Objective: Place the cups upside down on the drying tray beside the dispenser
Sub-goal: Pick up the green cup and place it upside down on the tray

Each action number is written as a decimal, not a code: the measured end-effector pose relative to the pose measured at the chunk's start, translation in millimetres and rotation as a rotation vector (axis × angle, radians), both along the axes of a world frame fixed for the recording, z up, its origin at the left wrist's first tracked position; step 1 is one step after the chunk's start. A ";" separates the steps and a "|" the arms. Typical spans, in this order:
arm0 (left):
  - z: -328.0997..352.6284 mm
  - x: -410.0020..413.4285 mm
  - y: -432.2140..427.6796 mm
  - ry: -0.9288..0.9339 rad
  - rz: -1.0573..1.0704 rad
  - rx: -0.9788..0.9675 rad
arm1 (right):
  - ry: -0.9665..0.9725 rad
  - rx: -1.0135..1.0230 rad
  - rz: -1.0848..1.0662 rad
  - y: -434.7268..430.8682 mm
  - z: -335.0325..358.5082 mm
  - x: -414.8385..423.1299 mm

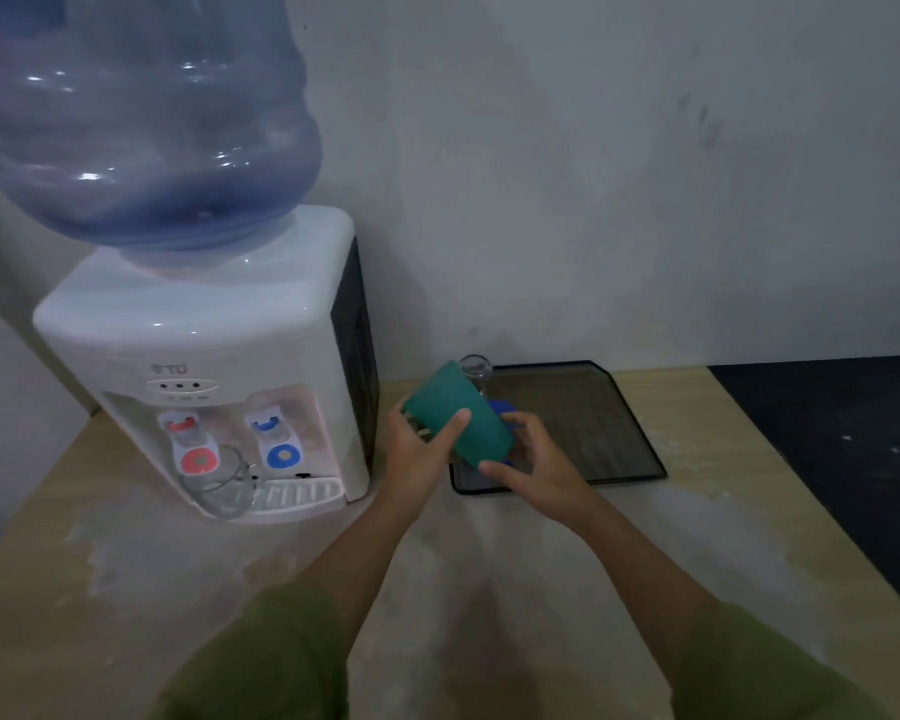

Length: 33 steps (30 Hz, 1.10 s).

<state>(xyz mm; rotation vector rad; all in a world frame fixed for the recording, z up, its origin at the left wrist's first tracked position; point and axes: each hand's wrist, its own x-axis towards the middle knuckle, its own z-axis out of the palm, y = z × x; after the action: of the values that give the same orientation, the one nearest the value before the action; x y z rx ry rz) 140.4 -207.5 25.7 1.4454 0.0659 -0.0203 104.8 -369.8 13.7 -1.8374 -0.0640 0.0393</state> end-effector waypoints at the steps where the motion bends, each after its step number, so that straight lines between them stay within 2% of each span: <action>1: 3.2 3.3 -9.6 0.015 -0.007 -0.038 | -0.027 0.018 -0.020 -5.7 -0.4 2.7; 5: 7.3 17.8 -38.0 0.079 -0.070 -0.095 | -0.104 0.081 -0.154 -30.1 6.0 18.4; 7: 3.4 25.4 -47.3 0.114 -0.117 -0.029 | -0.103 0.139 -0.230 -41.3 9.4 28.3; 9: -8.1 28.6 -50.5 0.121 -0.150 0.236 | -0.147 0.086 -0.397 -55.0 6.7 39.2; 11: -24.7 29.0 -47.7 0.067 -0.175 0.621 | -0.160 -0.085 -0.555 -70.0 1.6 50.9; 13: -48.4 32.2 -50.0 0.061 -0.229 0.861 | -0.068 -0.216 -0.605 -88.5 -12.2 68.9; 18: -69.3 24.9 -34.4 0.013 -0.455 1.048 | 0.002 -0.501 -0.499 -96.6 -28.1 74.9; 22: -85.2 19.6 -34.4 0.057 -0.503 1.176 | 0.063 -0.654 -0.337 -96.2 -38.3 81.0; 33: -99.2 15.3 -29.0 0.058 -0.516 1.262 | 0.197 -0.806 -0.198 -85.4 -36.9 94.1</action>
<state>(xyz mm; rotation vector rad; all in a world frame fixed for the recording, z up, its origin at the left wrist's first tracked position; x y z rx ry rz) 155.7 -236.6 -73.5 2.6860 -0.3056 -0.5222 198.9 -455.2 -23.2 -2.6236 0.3157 0.1202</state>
